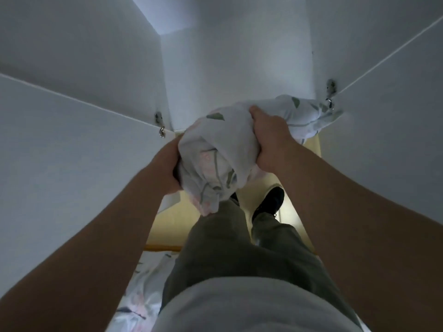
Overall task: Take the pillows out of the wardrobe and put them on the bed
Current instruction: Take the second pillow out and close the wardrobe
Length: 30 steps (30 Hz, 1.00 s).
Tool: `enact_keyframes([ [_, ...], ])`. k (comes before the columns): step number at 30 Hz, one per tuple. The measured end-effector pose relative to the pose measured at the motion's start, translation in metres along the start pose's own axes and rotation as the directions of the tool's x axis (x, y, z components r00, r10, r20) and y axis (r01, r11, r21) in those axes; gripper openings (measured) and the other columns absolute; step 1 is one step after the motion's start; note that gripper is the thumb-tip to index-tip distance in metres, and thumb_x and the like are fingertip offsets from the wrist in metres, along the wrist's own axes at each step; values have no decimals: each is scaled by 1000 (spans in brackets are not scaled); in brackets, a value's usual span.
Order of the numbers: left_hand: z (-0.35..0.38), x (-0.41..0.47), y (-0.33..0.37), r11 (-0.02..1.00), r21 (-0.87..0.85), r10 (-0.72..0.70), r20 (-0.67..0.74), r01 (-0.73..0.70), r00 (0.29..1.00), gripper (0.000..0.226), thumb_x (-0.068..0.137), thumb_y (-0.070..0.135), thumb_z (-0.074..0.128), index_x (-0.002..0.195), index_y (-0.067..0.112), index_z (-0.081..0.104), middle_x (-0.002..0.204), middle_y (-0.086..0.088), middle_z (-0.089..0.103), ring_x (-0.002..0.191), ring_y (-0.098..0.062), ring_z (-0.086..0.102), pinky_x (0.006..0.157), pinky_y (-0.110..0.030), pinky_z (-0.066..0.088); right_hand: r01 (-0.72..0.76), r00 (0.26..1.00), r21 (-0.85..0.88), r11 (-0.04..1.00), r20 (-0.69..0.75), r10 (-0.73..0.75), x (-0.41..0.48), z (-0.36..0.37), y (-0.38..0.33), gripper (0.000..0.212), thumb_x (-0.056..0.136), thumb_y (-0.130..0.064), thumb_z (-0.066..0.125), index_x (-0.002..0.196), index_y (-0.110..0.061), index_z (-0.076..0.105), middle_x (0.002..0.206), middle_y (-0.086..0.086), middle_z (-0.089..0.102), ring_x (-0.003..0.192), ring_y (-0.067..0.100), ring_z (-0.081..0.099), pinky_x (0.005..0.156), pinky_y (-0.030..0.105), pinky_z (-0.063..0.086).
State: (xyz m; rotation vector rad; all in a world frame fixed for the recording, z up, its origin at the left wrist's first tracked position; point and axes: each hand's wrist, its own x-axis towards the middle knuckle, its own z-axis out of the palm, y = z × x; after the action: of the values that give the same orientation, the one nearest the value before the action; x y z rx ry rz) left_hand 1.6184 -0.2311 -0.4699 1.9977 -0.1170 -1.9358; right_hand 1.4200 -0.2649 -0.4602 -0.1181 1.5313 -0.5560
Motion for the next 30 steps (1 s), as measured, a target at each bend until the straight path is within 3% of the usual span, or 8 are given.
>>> enact_keyframes([
  [5,-8,-82,-39,979,171,132,-120,-110,984,10,81,20,68,84,10,70,84,-12,74,75,-27,71,68,-32,55,93,996,-240,966,24,-90,-88,-3,4,113,68,-75,69,154,-10,36,150,6,49,129,31,52,111,46,41],
  [7,-9,-105,-46,941,272,243,-129,-202,961,33,67,26,65,94,6,69,94,-16,71,82,-28,69,68,-32,56,148,989,-333,931,41,-142,-116,-2,-1,127,51,-80,75,152,-11,40,147,7,54,124,30,57,108,45,45],
  [10,-14,-131,-54,856,411,408,-165,-313,898,39,70,35,60,95,5,67,98,-15,70,89,-27,65,78,-39,54,265,964,-521,812,116,-240,-145,5,-6,105,65,-64,80,147,-8,45,139,7,59,120,28,60,105,43,49],
  [12,-24,-148,-61,781,534,497,-215,-325,840,27,83,32,61,97,9,64,99,-10,67,93,-28,62,85,-41,51,303,948,-677,671,146,-282,-160,9,-6,100,75,-53,79,148,-6,30,134,10,55,120,30,57,98,39,49],
  [15,-43,-181,-73,633,718,607,-227,-290,762,29,93,38,60,101,11,64,100,-8,66,97,-32,62,79,-36,44,368,901,-916,159,309,-305,-192,24,-2,68,91,-42,65,140,-5,36,134,16,55,119,34,57,83,34,43],
  [20,-76,-243,-95,677,712,612,-405,-185,679,61,99,61,34,77,16,69,88,-11,70,92,-33,63,77,-35,40,519,730,-722,-458,653,-202,-250,54,13,24,95,-25,54,113,-11,63,114,10,68,96,28,63,76,30,44],
  [26,-120,-296,-141,833,521,539,-685,-187,491,41,97,42,42,97,12,69,118,-17,69,107,-34,60,90,-38,47,600,607,-522,-606,791,-79,-317,97,36,16,90,-27,56,81,-15,61,79,3,59,63,16,52,63,29,44],
  [30,-149,-323,-162,918,242,353,-859,-313,371,78,79,51,63,140,4,47,141,-19,53,127,-39,52,98,-41,42,644,510,-444,-624,856,-83,-351,115,56,30,90,-27,56,63,-16,49,67,2,53,57,17,50,57,27,40],
])
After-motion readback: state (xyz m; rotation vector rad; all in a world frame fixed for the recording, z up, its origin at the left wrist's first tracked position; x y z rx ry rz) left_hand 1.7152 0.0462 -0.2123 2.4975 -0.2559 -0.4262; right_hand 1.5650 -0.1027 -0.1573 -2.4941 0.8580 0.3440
